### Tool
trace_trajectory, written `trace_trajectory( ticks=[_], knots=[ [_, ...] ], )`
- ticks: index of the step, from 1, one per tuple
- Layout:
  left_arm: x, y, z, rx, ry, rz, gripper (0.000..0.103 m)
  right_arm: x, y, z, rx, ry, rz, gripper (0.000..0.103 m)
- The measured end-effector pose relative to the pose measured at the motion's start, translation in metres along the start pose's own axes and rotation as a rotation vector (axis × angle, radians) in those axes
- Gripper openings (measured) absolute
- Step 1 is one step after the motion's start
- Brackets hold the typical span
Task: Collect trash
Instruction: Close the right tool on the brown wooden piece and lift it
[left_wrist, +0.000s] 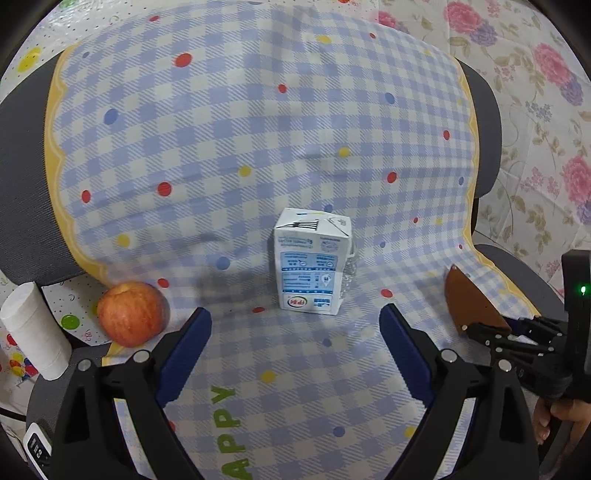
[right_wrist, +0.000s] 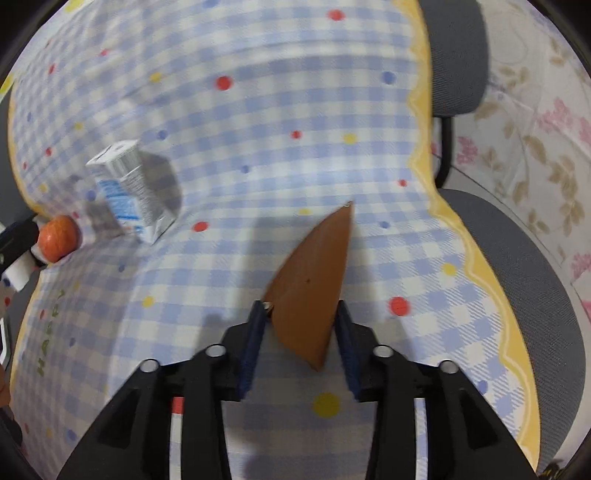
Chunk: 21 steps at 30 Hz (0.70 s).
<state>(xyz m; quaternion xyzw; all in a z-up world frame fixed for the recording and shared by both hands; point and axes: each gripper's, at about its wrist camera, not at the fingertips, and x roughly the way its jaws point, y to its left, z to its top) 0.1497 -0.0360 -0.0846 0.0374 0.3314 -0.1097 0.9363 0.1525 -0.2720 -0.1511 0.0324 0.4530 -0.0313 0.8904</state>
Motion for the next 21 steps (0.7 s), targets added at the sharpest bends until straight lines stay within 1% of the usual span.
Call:
trace_trajectory(
  ticks=[2, 4, 8, 10, 11, 14, 15, 16, 17, 18, 20, 21],
  knots=[
    [0.001, -0.003, -0.001, 0.015, -0.001, -0.003, 0.090, -0.004, -0.008, -0.002, 0.015, 0.001, -0.001, 0.049],
    [0.002, -0.005, -0.002, 0.020, 0.001, -0.010, 0.090, -0.010, -0.014, -0.006, 0.020, -0.007, -0.003, 0.051],
    [0.001, -0.009, -0.007, 0.021, 0.004, -0.031, 0.090, -0.022, -0.019, -0.018, 0.011, -0.018, 0.003, 0.050],
    [0.002, -0.010, -0.009, 0.023, 0.010, -0.036, 0.090, -0.024, -0.017, -0.021, -0.011, -0.023, -0.003, 0.048],
    [0.003, -0.011, -0.010, 0.022, 0.014, -0.040, 0.090, -0.024, -0.016, -0.021, -0.026, -0.028, -0.002, 0.044],
    [0.004, -0.010, -0.013, 0.017, 0.022, -0.045, 0.090, -0.022, -0.015, -0.020, -0.035, -0.037, 0.014, 0.044],
    [0.003, -0.010, -0.014, 0.016, 0.024, -0.046, 0.090, -0.019, -0.015, -0.018, -0.034, -0.037, 0.022, 0.041],
    [0.003, -0.010, -0.014, 0.016, 0.025, -0.045, 0.090, -0.015, -0.015, -0.017, -0.034, -0.031, 0.012, 0.036],
    [0.003, -0.010, -0.015, 0.016, 0.025, -0.043, 0.090, -0.012, -0.014, -0.016, -0.038, -0.023, 0.005, 0.022],
    [0.002, -0.010, -0.015, 0.017, 0.025, -0.043, 0.090, -0.008, -0.013, -0.016, -0.045, -0.011, -0.005, 0.014],
    [0.001, -0.010, -0.016, 0.021, 0.025, -0.041, 0.090, -0.006, -0.011, -0.018, -0.063, -0.008, -0.035, 0.011],
    [0.001, -0.010, -0.016, 0.024, 0.024, -0.038, 0.090, -0.008, -0.010, -0.020, -0.071, -0.018, -0.054, 0.008]
  ],
)
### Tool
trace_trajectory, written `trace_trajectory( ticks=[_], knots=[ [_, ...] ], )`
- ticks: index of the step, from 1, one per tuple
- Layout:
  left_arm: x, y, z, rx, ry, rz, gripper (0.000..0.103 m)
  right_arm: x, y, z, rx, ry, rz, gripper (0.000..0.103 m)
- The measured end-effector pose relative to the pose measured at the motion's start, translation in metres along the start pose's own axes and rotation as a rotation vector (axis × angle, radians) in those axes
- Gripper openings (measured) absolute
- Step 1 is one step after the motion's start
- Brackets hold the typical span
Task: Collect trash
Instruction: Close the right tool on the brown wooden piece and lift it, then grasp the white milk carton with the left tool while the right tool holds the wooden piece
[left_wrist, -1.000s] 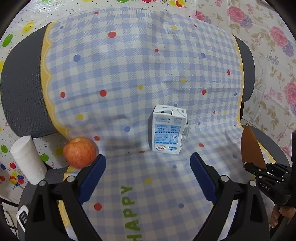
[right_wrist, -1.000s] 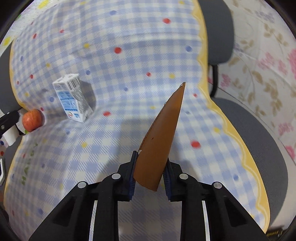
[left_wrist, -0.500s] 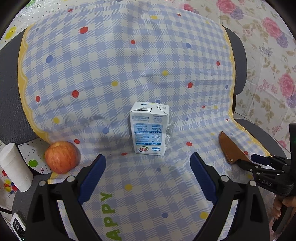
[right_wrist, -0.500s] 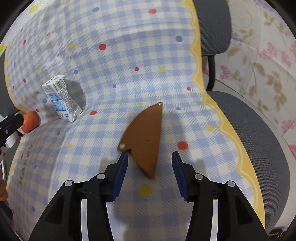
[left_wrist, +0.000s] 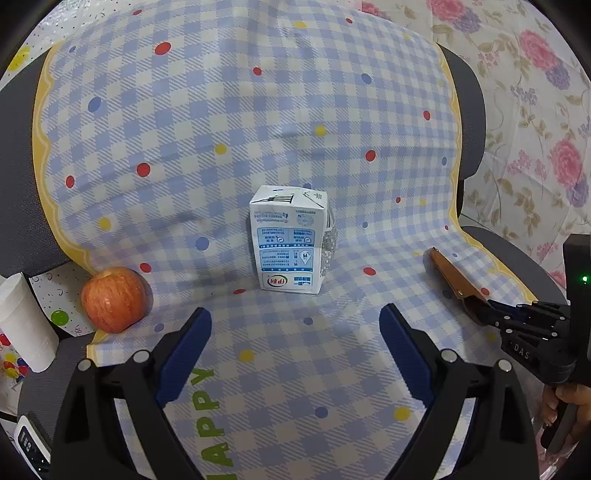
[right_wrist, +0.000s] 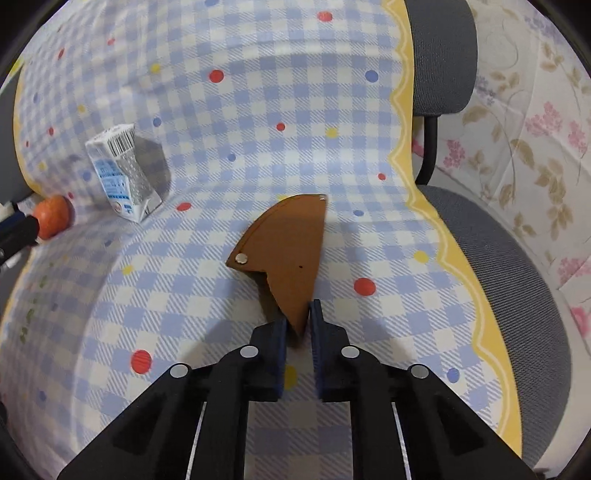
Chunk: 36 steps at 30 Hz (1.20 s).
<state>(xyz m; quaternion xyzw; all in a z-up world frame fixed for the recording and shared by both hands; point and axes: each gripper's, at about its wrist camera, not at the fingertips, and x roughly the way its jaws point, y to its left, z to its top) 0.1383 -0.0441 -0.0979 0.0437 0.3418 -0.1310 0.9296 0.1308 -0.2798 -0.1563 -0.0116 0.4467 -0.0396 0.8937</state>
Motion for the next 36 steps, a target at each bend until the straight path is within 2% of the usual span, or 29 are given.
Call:
trace_trajectory(
  ticks=[1, 6, 14, 23, 27, 32, 34, 36],
  knots=[
    [0.000, -0.001, 0.000, 0.000, -0.001, 0.004, 0.090, -0.004, -0.001, -0.001, 0.007, -0.018, -0.019, 0.006],
    [0.004, 0.000, 0.004, -0.006, -0.005, 0.009, 0.090, -0.026, -0.010, 0.007, 0.087, -0.079, -0.004, 0.005],
    [0.019, -0.002, 0.035, 0.015, -0.061, 0.039, 0.090, -0.034, -0.013, 0.036, 0.183, -0.101, 0.062, 0.006],
    [0.076, -0.009, 0.059, 0.016, -0.004, 0.058, 0.096, -0.016, -0.010, 0.049, 0.184, -0.088, 0.075, 0.006],
    [0.102, -0.011, 0.062, 0.023, 0.054, 0.060, 0.096, -0.010, -0.010, 0.048, 0.180, -0.081, 0.078, 0.006],
    [0.112, -0.010, 0.056, 0.034, 0.075, 0.043, 0.096, -0.006, -0.012, 0.046, 0.176, -0.075, 0.078, 0.006],
    [0.111, -0.008, 0.058, 0.022, 0.068, 0.032, 0.092, -0.005, -0.012, 0.045, 0.176, -0.073, 0.079, 0.006],
    [0.110, -0.007, 0.058, 0.020, 0.061, 0.031, 0.082, -0.005, -0.011, 0.045, 0.175, -0.070, 0.081, 0.006]
  ],
)
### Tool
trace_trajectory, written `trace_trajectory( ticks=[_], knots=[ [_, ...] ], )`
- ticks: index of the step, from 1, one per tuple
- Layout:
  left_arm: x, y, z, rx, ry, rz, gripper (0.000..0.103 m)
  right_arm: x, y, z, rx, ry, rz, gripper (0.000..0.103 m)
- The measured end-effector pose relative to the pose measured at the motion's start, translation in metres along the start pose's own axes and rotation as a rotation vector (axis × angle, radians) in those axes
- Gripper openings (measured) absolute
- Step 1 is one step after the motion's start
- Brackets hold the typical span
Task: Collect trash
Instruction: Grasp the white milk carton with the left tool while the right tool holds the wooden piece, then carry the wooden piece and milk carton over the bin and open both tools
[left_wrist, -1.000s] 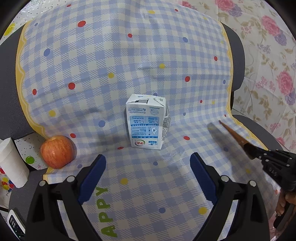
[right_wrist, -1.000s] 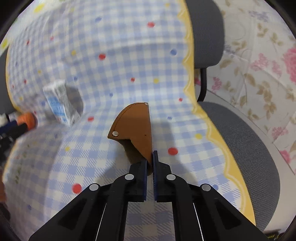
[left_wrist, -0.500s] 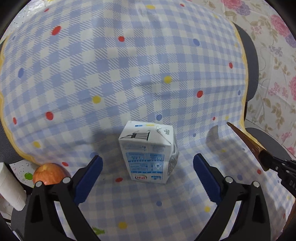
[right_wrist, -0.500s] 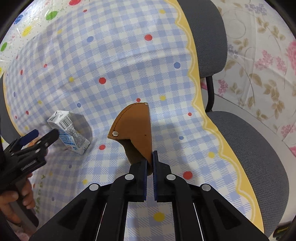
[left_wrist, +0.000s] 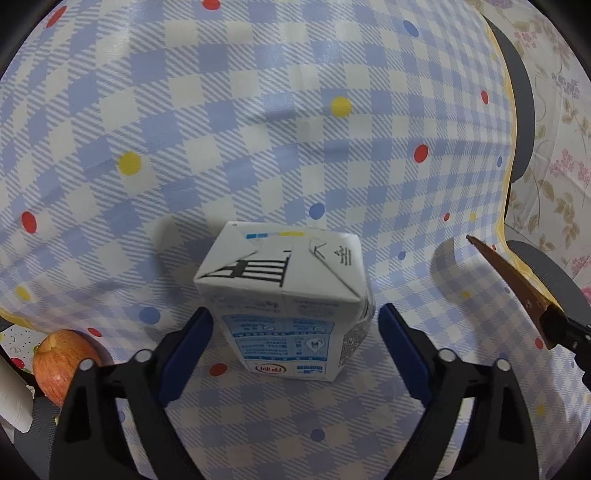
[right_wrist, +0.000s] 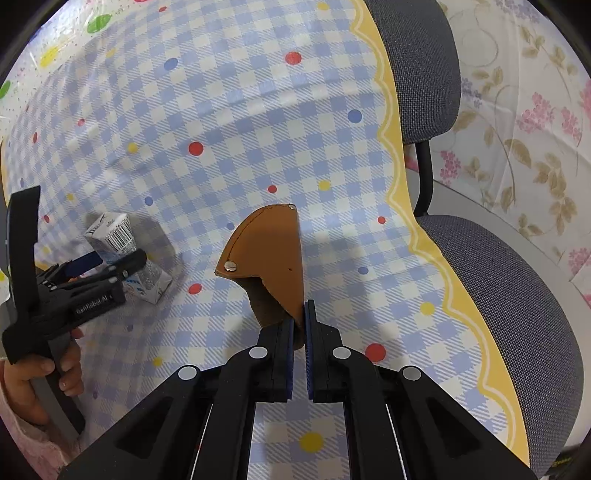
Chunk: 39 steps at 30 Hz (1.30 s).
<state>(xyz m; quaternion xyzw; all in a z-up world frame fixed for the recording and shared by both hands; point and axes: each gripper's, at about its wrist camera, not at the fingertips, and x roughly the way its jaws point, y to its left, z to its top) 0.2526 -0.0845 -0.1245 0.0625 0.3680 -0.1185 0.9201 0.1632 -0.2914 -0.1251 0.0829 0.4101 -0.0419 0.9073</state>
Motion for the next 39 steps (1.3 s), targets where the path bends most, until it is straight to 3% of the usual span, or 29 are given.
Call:
trace_trajectory(
  ticks=[5, 14, 20, 31, 39],
  knots=[
    [-0.010, -0.005, -0.003, 0.040, -0.009, -0.001, 0.080, -0.005, 0.003, -0.002, 0.002, -0.001, 0.007, 0.006],
    [-0.109, -0.024, -0.023, 0.060, -0.136, -0.103, 0.080, -0.043, 0.001, -0.010, 0.013, -0.049, 0.010, 0.006],
    [-0.148, -0.043, -0.040, 0.074, -0.164, -0.149, 0.080, -0.076, -0.007, -0.024, 0.025, -0.077, -0.004, 0.006],
    [-0.196, -0.105, -0.067, 0.144, -0.205, -0.267, 0.080, -0.151, -0.045, -0.071, 0.077, -0.136, -0.074, 0.006],
    [-0.231, -0.173, -0.089, 0.246, -0.239, -0.409, 0.080, -0.210, -0.085, -0.114, 0.138, -0.171, -0.180, 0.006]
  ],
)
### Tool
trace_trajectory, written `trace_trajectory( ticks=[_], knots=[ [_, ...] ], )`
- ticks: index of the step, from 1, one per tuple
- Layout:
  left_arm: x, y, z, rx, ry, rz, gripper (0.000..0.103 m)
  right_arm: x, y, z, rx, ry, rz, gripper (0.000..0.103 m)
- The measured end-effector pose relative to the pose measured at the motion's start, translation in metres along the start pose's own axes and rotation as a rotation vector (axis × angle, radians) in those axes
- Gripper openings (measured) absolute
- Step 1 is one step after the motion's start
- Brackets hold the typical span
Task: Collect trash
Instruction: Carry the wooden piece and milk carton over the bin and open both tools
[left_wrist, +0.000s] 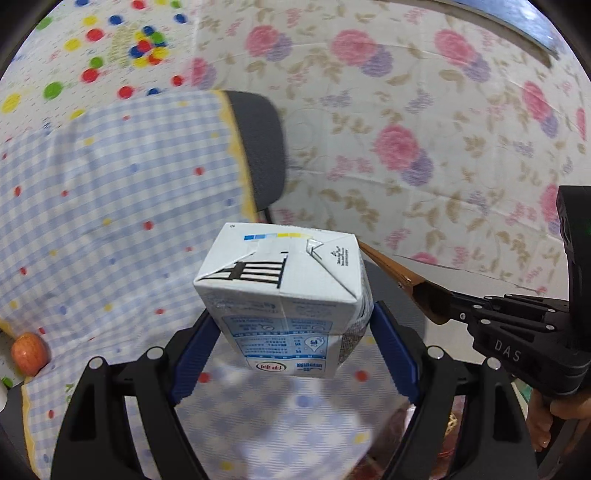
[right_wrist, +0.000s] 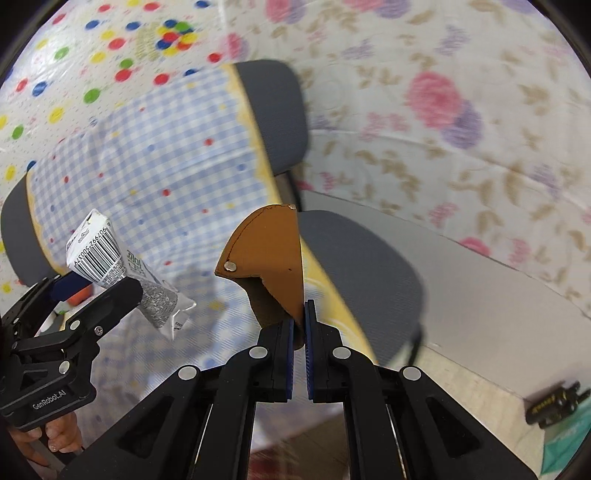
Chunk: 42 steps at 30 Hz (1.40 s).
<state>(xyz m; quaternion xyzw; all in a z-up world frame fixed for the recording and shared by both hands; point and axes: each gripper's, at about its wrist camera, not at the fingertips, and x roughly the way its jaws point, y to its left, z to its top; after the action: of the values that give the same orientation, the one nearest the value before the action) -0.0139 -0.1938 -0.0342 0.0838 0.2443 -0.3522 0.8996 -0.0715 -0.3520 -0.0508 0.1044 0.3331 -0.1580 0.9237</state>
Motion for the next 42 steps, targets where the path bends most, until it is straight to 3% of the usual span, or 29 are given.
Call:
trace_trajectory(
  ticks=[7, 15, 28, 30, 32, 33, 35, 42],
  knots=[
    [-0.009, -0.062, -0.005, 0.083, -0.018, -0.129, 0.080, -0.050, -0.053, -0.032, 0.064, -0.021, -0.110, 0.006],
    [-0.012, -0.126, -0.023, 0.165, 0.013, -0.278, 0.080, -0.094, -0.115, -0.085, 0.187, 0.005, -0.242, 0.006],
    [0.008, -0.198, -0.050, 0.260, 0.122, -0.415, 0.081, -0.114, -0.163, -0.134, 0.294, 0.079, -0.300, 0.006],
    [0.013, -0.205, -0.051, 0.269, 0.142, -0.419, 0.082, -0.110, -0.169, -0.139, 0.305, 0.100, -0.292, 0.010],
    [0.017, -0.208, -0.051, 0.273, 0.153, -0.415, 0.090, -0.105, -0.173, -0.144, 0.321, 0.118, -0.284, 0.017],
    [0.018, -0.208, -0.051, 0.272, 0.152, -0.414, 0.091, -0.103, -0.175, -0.146, 0.328, 0.126, -0.278, 0.036],
    [0.019, -0.206, -0.050, 0.267, 0.158, -0.416, 0.092, -0.100, -0.179, -0.149, 0.342, 0.131, -0.275, 0.054],
    [0.018, -0.190, -0.047, 0.231, 0.137, -0.378, 0.093, -0.106, -0.177, -0.143, 0.342, 0.099, -0.297, 0.054]
  ],
)
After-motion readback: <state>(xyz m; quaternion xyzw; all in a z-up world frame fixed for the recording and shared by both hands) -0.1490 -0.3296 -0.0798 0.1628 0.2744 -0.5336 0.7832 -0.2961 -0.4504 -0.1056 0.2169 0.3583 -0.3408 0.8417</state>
